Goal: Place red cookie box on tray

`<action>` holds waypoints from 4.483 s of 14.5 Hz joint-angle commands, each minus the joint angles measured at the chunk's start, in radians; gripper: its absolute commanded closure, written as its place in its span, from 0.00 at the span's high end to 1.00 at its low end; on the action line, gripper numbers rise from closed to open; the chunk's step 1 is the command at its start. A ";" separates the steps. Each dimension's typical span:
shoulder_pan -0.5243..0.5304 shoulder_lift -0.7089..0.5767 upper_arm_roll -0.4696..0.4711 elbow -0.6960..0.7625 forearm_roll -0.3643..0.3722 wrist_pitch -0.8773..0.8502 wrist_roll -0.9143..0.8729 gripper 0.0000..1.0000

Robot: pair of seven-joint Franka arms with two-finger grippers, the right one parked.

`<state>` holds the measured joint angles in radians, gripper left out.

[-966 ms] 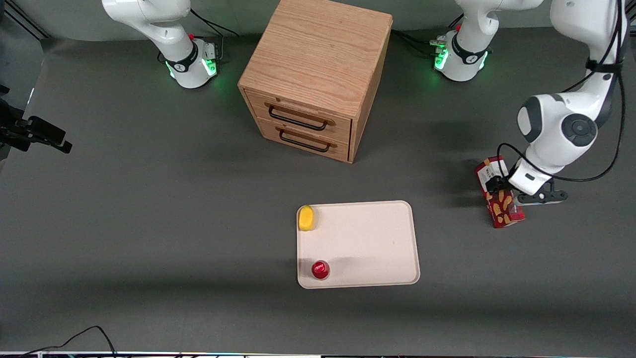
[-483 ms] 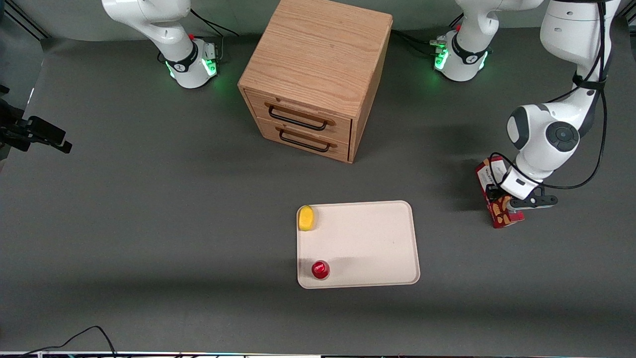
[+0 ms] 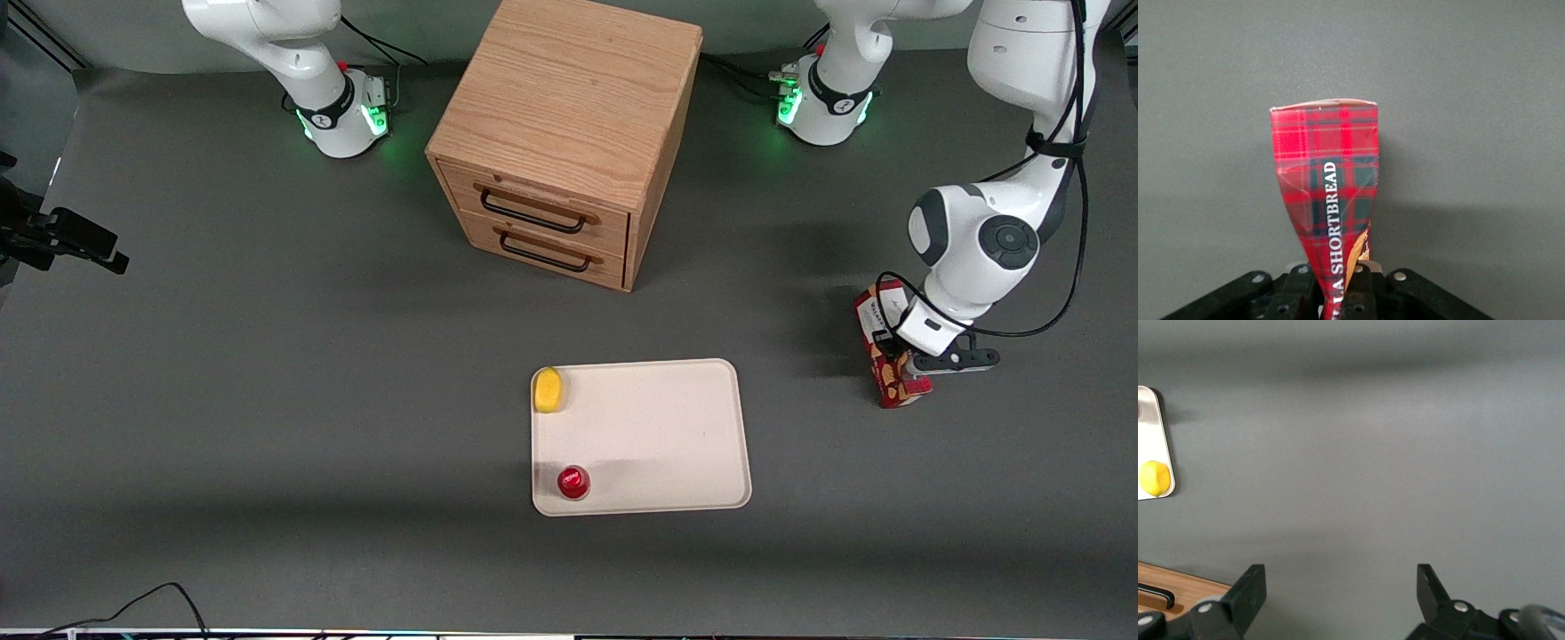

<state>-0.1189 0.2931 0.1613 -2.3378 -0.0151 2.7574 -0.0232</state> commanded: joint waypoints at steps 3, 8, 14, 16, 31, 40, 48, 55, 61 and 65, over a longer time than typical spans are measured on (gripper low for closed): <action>-0.016 -0.195 -0.023 0.114 -0.049 -0.401 0.003 0.00; -0.024 -0.227 -0.060 0.583 -0.048 -1.069 -0.087 0.00; -0.051 -0.168 -0.149 0.733 -0.051 -1.153 -0.303 0.00; -0.050 -0.103 -0.233 0.768 -0.049 -1.086 -0.471 0.00; -0.085 0.218 -0.347 0.750 0.069 -0.572 -0.810 0.00; -0.088 0.250 -0.347 0.647 0.106 -0.389 -0.874 0.00; -0.127 0.391 -0.347 0.696 0.305 -0.234 -0.969 0.00; -0.127 0.419 -0.347 0.718 0.307 -0.217 -0.963 1.00; -0.102 0.302 -0.416 0.824 0.279 -0.660 -0.919 1.00; -0.048 0.076 -0.340 0.796 0.070 -0.931 -0.516 1.00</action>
<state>-0.2029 0.5078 -0.2284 -1.4828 0.1209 1.9333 -0.7288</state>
